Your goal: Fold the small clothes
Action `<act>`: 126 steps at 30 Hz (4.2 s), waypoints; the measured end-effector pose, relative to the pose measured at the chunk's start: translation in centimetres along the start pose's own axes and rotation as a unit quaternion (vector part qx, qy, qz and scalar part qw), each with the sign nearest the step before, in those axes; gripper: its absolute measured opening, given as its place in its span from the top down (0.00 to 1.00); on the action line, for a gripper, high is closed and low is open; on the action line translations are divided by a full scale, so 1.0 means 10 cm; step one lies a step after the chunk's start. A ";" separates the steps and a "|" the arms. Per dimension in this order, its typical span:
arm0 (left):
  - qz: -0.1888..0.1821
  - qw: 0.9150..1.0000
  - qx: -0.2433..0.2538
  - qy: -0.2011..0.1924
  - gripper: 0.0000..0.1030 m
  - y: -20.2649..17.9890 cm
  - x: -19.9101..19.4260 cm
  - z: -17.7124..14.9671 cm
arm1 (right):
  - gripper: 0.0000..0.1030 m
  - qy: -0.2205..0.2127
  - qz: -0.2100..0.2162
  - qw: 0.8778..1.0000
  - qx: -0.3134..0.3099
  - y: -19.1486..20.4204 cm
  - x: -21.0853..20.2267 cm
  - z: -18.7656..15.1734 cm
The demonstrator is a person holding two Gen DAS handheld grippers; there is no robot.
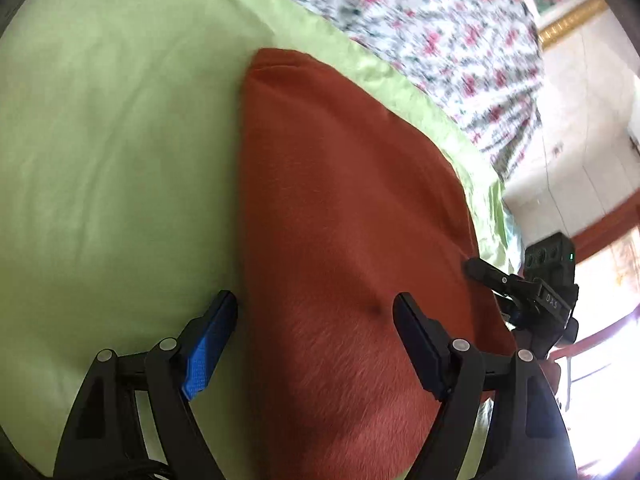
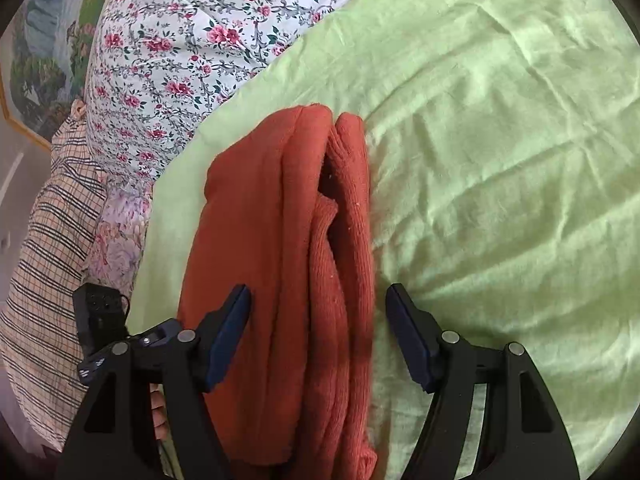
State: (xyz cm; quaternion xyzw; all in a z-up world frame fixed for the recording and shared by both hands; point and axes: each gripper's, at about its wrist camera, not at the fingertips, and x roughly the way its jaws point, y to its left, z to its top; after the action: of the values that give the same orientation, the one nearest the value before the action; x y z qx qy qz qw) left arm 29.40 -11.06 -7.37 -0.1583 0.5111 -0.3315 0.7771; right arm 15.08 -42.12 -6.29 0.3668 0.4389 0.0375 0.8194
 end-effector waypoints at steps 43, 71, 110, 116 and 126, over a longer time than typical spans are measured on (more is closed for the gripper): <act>0.148 0.987 0.021 -0.062 0.50 0.45 -1.80 -1.48 | 0.55 0.040 0.032 0.998 -0.048 1.14 0.25 -1.25; 0.296 0.947 0.098 -0.078 0.52 0.19 -1.89 -2.45 | 0.95 0.005 0.145 0.986 -0.083 1.68 -0.60 -1.80; 0.148 0.983 0.104 -0.043 0.80 0.15 -1.75 -2.31 | 0.75 0.027 0.014 0.997 -0.071 1.24 0.32 -1.06; 0.132 0.987 0.085 -0.037 0.80 0.18 -1.73 -2.27 | 0.90 0.029 0.012 0.995 -0.090 1.30 0.33 -1.02; 0.117 0.989 0.084 -0.023 0.77 0.11 -1.63 -2.31 | 0.97 0.021 -0.057 0.991 -0.118 1.21 0.36 -0.94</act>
State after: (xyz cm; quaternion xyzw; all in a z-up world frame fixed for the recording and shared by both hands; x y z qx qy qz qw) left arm 4.81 2.92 -6.62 -0.0391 0.4785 -0.2764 0.8325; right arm 13.44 -26.56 -4.37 0.2410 0.4684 0.0498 0.8485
